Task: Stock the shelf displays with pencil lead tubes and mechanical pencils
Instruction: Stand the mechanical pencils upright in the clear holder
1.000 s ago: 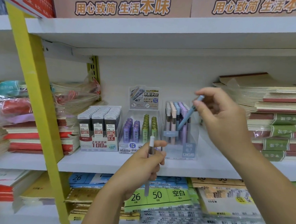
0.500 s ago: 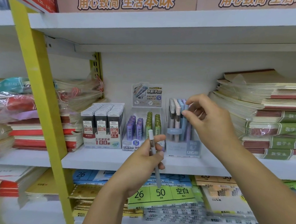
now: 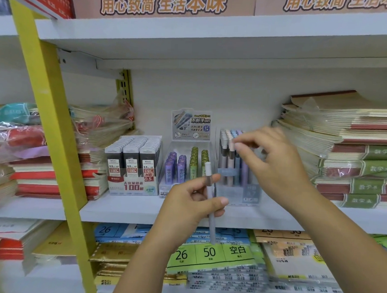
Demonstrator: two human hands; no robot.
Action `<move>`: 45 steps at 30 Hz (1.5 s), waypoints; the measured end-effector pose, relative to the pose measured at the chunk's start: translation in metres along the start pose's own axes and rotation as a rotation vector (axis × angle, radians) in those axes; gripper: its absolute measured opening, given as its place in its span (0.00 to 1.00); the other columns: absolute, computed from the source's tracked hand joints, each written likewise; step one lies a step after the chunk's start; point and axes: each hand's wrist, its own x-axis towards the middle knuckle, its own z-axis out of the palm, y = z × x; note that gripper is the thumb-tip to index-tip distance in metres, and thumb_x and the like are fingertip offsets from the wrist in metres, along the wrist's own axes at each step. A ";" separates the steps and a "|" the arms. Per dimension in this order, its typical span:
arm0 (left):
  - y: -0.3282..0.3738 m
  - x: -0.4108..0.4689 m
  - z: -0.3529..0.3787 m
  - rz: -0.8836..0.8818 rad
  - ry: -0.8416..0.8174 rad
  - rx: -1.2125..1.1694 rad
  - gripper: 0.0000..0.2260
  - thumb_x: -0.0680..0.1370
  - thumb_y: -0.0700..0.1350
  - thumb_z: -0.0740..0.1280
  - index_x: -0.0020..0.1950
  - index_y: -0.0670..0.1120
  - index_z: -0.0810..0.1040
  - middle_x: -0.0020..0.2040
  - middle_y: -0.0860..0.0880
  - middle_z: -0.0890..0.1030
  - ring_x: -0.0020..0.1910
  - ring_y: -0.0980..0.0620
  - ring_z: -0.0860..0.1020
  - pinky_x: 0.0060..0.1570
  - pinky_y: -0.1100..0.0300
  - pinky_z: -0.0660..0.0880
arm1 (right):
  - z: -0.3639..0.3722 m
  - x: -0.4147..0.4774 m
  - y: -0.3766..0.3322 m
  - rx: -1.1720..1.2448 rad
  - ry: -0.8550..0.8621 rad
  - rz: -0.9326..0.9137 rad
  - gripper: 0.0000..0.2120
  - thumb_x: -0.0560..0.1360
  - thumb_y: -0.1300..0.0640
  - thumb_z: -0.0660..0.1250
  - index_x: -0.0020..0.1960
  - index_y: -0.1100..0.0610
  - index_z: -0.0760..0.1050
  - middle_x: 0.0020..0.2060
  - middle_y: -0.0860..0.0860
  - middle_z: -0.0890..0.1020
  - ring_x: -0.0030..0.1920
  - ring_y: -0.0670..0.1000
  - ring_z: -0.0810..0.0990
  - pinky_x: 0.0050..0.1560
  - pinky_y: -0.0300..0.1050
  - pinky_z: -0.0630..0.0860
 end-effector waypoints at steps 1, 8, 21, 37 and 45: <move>0.002 0.000 0.002 0.019 0.016 0.002 0.16 0.65 0.40 0.77 0.49 0.56 0.85 0.44 0.39 0.80 0.40 0.48 0.85 0.43 0.60 0.82 | -0.002 -0.001 -0.007 0.101 -0.074 0.021 0.07 0.75 0.51 0.66 0.51 0.49 0.81 0.41 0.39 0.77 0.47 0.42 0.72 0.47 0.35 0.65; 0.003 0.003 0.013 0.108 0.076 0.026 0.15 0.72 0.33 0.74 0.54 0.49 0.83 0.47 0.33 0.83 0.37 0.50 0.84 0.40 0.62 0.81 | -0.003 -0.009 -0.012 0.654 -0.231 0.352 0.12 0.71 0.62 0.73 0.52 0.51 0.82 0.44 0.49 0.84 0.44 0.44 0.81 0.43 0.32 0.76; -0.019 0.017 0.007 0.356 0.254 0.549 0.20 0.78 0.47 0.70 0.66 0.65 0.73 0.62 0.73 0.71 0.63 0.67 0.72 0.60 0.73 0.71 | -0.035 0.008 0.000 0.662 0.262 0.222 0.06 0.79 0.60 0.63 0.50 0.49 0.71 0.44 0.52 0.83 0.46 0.49 0.84 0.38 0.40 0.81; -0.033 0.020 0.013 0.360 0.065 0.751 0.28 0.82 0.50 0.64 0.68 0.77 0.54 0.71 0.80 0.51 0.73 0.62 0.64 0.66 0.69 0.68 | -0.027 0.005 0.028 0.142 0.030 0.105 0.05 0.78 0.54 0.63 0.51 0.45 0.70 0.41 0.45 0.81 0.42 0.46 0.81 0.44 0.53 0.79; -0.038 0.022 0.010 0.343 0.073 0.776 0.28 0.82 0.50 0.65 0.76 0.68 0.56 0.74 0.75 0.53 0.75 0.68 0.55 0.56 0.85 0.60 | -0.024 0.006 0.028 0.172 0.009 0.124 0.09 0.76 0.53 0.66 0.49 0.40 0.68 0.36 0.45 0.81 0.37 0.45 0.81 0.42 0.56 0.80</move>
